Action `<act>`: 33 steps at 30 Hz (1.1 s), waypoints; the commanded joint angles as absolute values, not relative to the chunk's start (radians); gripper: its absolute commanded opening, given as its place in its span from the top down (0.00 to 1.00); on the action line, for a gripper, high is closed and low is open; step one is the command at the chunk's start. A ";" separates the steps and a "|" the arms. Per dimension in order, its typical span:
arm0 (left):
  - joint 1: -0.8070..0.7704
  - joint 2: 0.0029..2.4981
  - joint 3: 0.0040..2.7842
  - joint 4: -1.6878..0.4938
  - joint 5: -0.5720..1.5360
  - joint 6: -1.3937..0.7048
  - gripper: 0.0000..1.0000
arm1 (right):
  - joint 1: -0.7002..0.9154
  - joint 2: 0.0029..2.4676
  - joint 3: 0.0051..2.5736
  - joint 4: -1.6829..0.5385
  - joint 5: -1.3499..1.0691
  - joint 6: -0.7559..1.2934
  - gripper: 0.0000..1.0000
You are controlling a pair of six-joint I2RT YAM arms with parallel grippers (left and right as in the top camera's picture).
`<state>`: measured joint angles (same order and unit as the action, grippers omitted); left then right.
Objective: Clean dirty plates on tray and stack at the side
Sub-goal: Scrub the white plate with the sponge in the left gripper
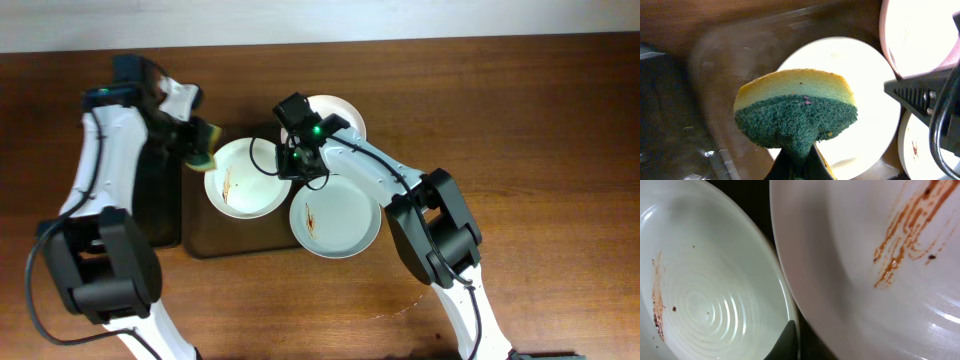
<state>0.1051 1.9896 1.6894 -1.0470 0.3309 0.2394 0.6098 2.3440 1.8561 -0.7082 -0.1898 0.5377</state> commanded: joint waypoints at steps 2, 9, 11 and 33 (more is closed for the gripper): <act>0.053 1.988 1.536 -0.973 0.300 0.169 0.99 | 0.606 2.362 1.860 -0.701 -0.211 0.528 0.96; 0.019 1.988 1.320 -0.748 0.164 0.047 0.99 | 0.606 2.362 1.860 -0.699 -0.211 0.528 0.96; 0.010 1.988 1.290 -0.698 0.163 0.037 0.99 | 0.606 2.362 1.860 -0.696 -0.211 0.528 0.96; 0.014 1.988 1.180 -0.393 0.070 -0.171 0.99 | 0.658 2.362 1.857 -0.707 -0.241 0.512 0.96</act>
